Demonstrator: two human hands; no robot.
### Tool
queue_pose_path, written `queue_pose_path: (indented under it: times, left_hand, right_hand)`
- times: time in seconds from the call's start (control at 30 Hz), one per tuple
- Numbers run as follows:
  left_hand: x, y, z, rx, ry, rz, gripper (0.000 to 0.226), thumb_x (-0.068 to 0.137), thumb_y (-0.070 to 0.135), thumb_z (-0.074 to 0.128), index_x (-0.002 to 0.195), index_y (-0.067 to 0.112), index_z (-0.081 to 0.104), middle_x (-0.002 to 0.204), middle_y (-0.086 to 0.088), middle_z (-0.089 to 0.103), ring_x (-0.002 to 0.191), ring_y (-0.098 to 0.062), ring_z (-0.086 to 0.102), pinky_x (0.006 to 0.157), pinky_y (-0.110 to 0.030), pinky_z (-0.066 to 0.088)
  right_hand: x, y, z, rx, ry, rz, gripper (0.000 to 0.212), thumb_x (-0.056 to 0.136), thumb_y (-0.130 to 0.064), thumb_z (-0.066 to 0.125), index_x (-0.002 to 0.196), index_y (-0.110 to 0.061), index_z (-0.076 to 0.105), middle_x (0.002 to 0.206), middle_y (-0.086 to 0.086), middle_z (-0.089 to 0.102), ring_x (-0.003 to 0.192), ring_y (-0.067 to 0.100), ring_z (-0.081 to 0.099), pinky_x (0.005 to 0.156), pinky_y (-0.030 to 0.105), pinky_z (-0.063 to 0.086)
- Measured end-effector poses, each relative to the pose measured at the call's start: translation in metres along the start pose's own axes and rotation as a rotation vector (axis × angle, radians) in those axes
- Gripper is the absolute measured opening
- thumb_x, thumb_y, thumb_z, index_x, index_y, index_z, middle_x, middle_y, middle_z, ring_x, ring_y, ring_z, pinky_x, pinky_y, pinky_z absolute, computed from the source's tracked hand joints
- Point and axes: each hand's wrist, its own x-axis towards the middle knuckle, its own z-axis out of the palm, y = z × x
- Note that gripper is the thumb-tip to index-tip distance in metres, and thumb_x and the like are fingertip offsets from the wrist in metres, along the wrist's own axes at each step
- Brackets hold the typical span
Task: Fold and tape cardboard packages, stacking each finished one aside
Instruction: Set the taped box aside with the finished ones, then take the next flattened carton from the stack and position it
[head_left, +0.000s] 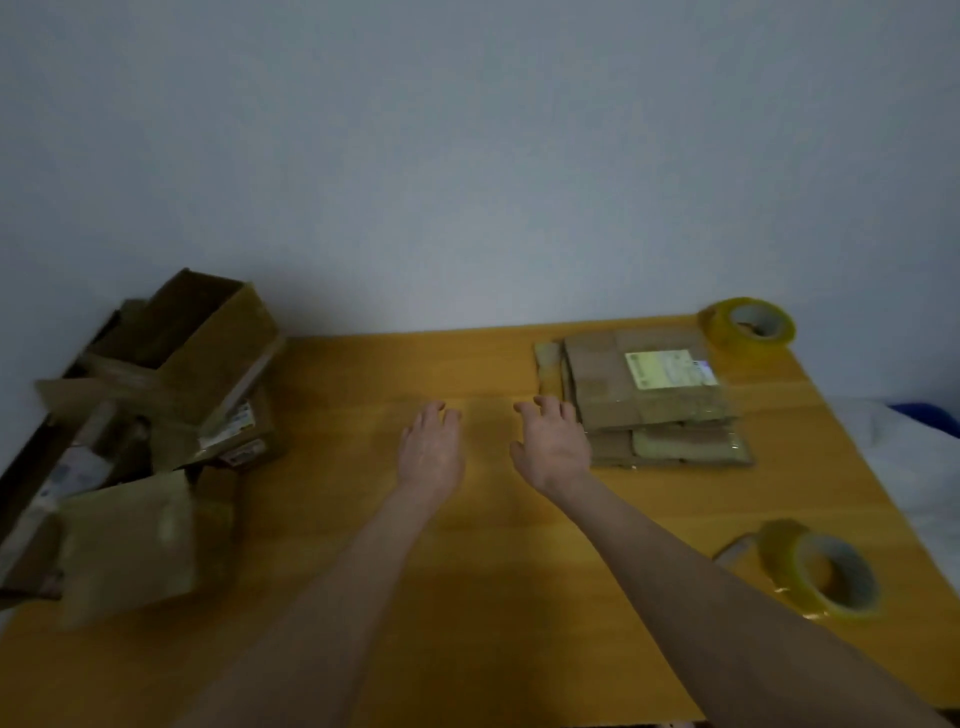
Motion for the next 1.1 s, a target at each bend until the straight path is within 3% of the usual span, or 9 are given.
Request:
queue_pose_path:
  times: [0.23,0.4,0.57,0.7,0.77,0.87,0.97,1.1]
  left_hand:
    - [-0.005,0.167,0.024,-0.064,-0.061,0.006,0.046,0.094,0.017,0.052,0.138,0.014,0.040,0.144,-0.007,0.034,0.129,-0.025,0.038,0.101,-0.036,0.039]
    - [0.007,0.225,0.047,-0.159,-0.147,-0.072,0.059,0.088,0.023,0.062,0.140,0.013,0.036,0.145,-0.010,0.031,0.133,-0.027,0.036,0.106,-0.040,0.038]
    - [0.032,0.244,0.069,-0.075,-0.259,-0.111,0.103,0.079,0.045,0.072,0.152,0.022,0.004,0.159,-0.008,0.000,0.146,-0.030,0.001,0.113,-0.058,0.015]
    - [0.061,0.238,0.087,-0.012,-0.322,-0.140,0.127,0.071,0.053,0.075,0.148,0.027,-0.022,0.156,-0.013,-0.023,0.145,-0.037,-0.011,0.111,-0.065,0.014]
    - [0.071,0.231,0.102,-0.005,-0.377,-0.141,0.129,0.071,0.052,0.076,0.147,0.027,-0.025,0.153,-0.015,-0.030,0.144,-0.041,-0.012,0.110,-0.066,0.018]
    - [0.080,0.230,0.119,-0.047,-0.376,-0.129,0.124,0.073,0.051,0.075,0.148,0.027,-0.021,0.154,-0.016,-0.028,0.143,-0.045,-0.004,0.107,-0.062,0.030]
    - [0.092,0.238,0.126,-0.043,-0.303,-0.094,0.113,0.078,0.055,0.068,0.150,0.025,-0.014,0.156,-0.015,-0.022,0.144,-0.044,-0.002,0.105,-0.057,0.036]
    - [0.115,0.254,0.126,-0.106,-0.282,-0.095,0.103,0.083,0.041,0.069,0.152,0.020,-0.006,0.157,-0.014,-0.017,0.145,-0.038,-0.004,0.109,-0.054,0.034]
  right_hand:
    - [-0.018,0.148,-0.048,0.024,-0.061,0.002,0.046,0.095,-0.023,0.050,0.139,-0.016,0.039,0.146,0.012,0.031,0.134,0.033,0.028,0.106,0.043,0.035]
    - [-0.008,0.212,-0.069,0.054,-0.059,0.025,0.052,0.093,-0.022,0.054,0.142,-0.016,0.036,0.147,0.012,0.030,0.134,0.032,0.030,0.105,0.041,0.036]
    - [0.015,0.259,-0.062,0.283,-0.056,0.252,0.074,0.085,-0.034,0.069,0.144,-0.020,0.027,0.149,0.010,0.025,0.132,0.034,0.033,0.105,0.045,0.037]
    - [0.039,0.290,-0.048,0.234,-0.162,0.321,0.107,0.078,-0.045,0.075,0.151,-0.025,-0.001,0.156,0.011,0.005,0.135,0.038,0.028,0.103,0.048,0.038]
    - [0.047,0.298,-0.036,0.216,-0.232,0.309,0.113,0.077,-0.047,0.075,0.151,-0.025,-0.007,0.157,0.011,-0.001,0.134,0.040,0.030,0.101,0.047,0.039]
    - [0.062,0.306,-0.025,0.145,-0.242,0.282,0.105,0.084,-0.037,0.071,0.152,-0.022,-0.007,0.158,0.012,0.000,0.130,0.041,0.035,0.100,0.044,0.041]
    - [0.086,0.323,-0.031,0.163,-0.157,0.298,0.095,0.088,-0.027,0.067,0.153,-0.021,-0.002,0.156,0.011,0.011,0.125,0.040,0.043,0.096,0.045,0.046]
    - [0.116,0.343,-0.046,0.276,-0.133,0.270,0.100,0.082,-0.032,0.073,0.153,-0.020,0.004,0.149,0.010,0.030,0.124,0.034,0.046,0.093,0.046,0.048]
